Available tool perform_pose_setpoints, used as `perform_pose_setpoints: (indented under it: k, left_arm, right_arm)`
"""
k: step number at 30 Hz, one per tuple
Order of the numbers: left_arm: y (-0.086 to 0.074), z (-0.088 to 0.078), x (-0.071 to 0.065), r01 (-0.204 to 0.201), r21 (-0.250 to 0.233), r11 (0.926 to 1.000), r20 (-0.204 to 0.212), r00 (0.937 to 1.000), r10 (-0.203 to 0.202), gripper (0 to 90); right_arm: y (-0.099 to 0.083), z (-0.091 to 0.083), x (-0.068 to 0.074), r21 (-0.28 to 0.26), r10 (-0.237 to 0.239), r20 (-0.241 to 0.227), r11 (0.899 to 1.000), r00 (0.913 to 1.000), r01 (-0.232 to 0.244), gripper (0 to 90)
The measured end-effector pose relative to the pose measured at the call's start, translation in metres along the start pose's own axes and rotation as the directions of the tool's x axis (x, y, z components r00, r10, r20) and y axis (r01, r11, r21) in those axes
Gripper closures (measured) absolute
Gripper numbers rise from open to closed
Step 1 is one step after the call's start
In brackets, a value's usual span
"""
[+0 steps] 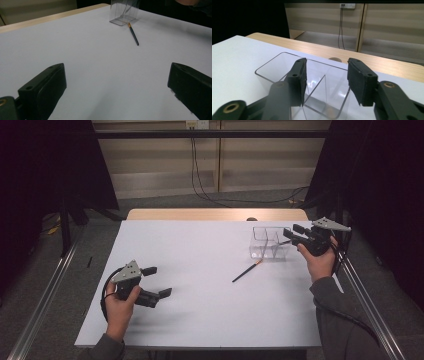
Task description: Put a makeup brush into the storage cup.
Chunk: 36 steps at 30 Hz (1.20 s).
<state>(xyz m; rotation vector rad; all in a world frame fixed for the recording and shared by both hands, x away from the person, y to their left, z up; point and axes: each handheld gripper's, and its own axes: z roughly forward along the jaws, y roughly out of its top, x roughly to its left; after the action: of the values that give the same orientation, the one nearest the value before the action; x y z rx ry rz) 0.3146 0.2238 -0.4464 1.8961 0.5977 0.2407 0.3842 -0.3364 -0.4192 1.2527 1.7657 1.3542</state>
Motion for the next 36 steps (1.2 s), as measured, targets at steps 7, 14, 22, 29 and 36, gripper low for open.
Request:
perform_pose_setpoints:
  k: [7,14,22,29,36]
  left_arm:
    - [0.000,0.001,-0.001,0.000,0.002,1.0000,-0.001,1.0000,0.000,1.8]
    - [0.000,0.001,-0.001,0.000,-0.001,1.0000,0.005,1.0000,0.000,1.8]
    - [0.000,0.001,-0.001,0.002,-0.001,1.0000,0.001,1.0000,-0.002,1.8]
    - [0.001,0.001,-0.002,0.000,-0.001,1.0000,0.005,1.0000,0.000,1.8]
    - [0.001,0.001,-0.002,0.002,-0.003,1.0000,0.002,1.0000,-0.002,1.8]
  right_arm:
    - [0.001,-0.003,0.000,0.003,0.001,0.007,1.000,1.0000,-0.001,38.7]
    - [-0.001,-0.005,0.003,0.010,-0.007,0.009,1.000,0.9999,0.007,33.6]
    - [0.000,-0.008,0.006,0.002,0.007,0.011,1.000,0.9999,-0.007,23.5]
    - [-0.005,-0.012,0.006,0.012,0.020,0.006,1.000,0.9998,-0.020,14.5]
    - [-0.007,-0.016,0.009,0.016,0.016,-0.002,1.000,0.9999,-0.016,9.9]
